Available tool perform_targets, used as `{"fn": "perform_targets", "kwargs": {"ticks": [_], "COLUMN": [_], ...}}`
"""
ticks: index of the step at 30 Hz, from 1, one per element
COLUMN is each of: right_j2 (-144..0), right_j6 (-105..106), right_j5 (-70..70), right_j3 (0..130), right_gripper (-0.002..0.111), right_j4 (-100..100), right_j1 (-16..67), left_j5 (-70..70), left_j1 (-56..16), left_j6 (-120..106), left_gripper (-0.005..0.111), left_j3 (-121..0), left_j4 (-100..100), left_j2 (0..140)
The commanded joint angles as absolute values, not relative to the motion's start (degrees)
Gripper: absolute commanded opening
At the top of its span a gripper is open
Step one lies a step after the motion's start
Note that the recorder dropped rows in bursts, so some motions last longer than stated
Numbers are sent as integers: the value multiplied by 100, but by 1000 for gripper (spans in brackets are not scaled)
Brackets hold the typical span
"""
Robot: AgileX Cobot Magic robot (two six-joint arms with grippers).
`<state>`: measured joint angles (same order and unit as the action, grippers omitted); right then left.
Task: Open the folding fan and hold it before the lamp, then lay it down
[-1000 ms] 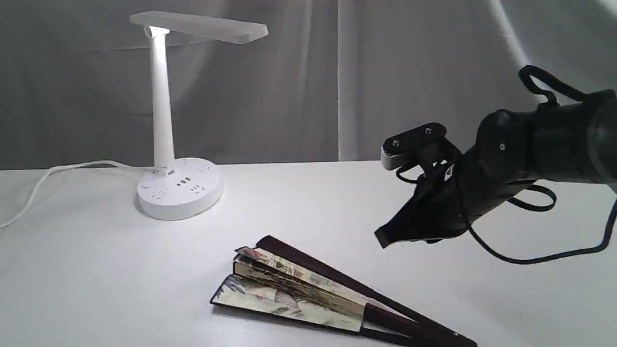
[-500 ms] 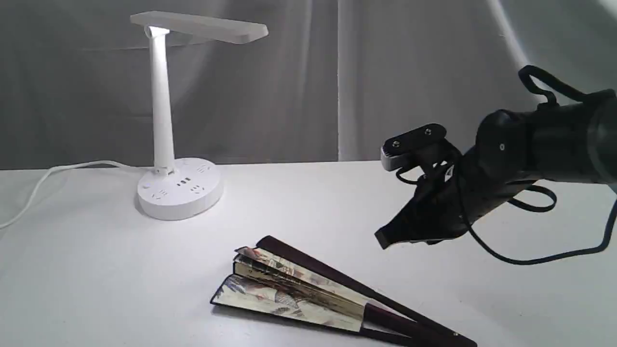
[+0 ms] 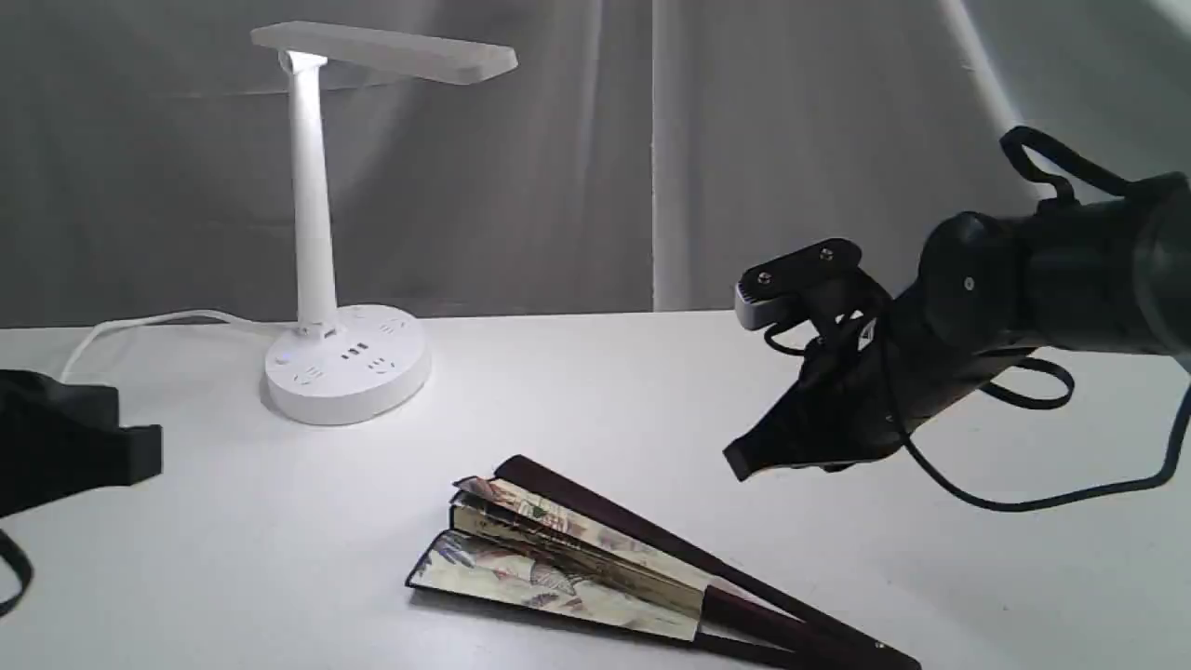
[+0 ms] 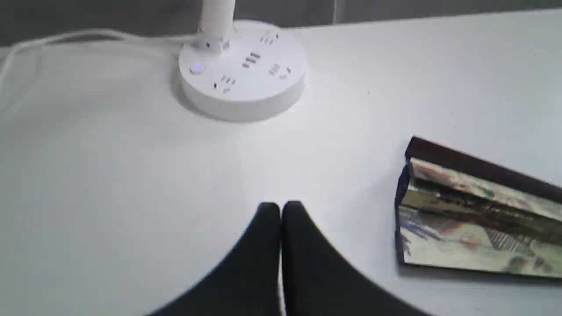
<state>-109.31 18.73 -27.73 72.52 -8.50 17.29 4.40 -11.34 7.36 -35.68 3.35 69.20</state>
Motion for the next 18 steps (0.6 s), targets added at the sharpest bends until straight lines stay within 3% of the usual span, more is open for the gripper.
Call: {"fn": "perform_targets", "kwargs": {"ticks": [1,18], "right_j2": [-10911,-10911], "right_j6": [1920,1920], "right_j5": [-2653,-2273], "right_j3": [7279,7279], "right_gripper": [0,0], "right_j4": [-815,-1218], "right_j1": [1749,1749], "left_j5": [101,-2424], "left_j1": [-1126,-1126], "left_j6": [722,771], "left_gripper": [0,0], "left_j3": [-3597,-3597], "left_j4": [356,745], "left_j2": [7685,10208]}}
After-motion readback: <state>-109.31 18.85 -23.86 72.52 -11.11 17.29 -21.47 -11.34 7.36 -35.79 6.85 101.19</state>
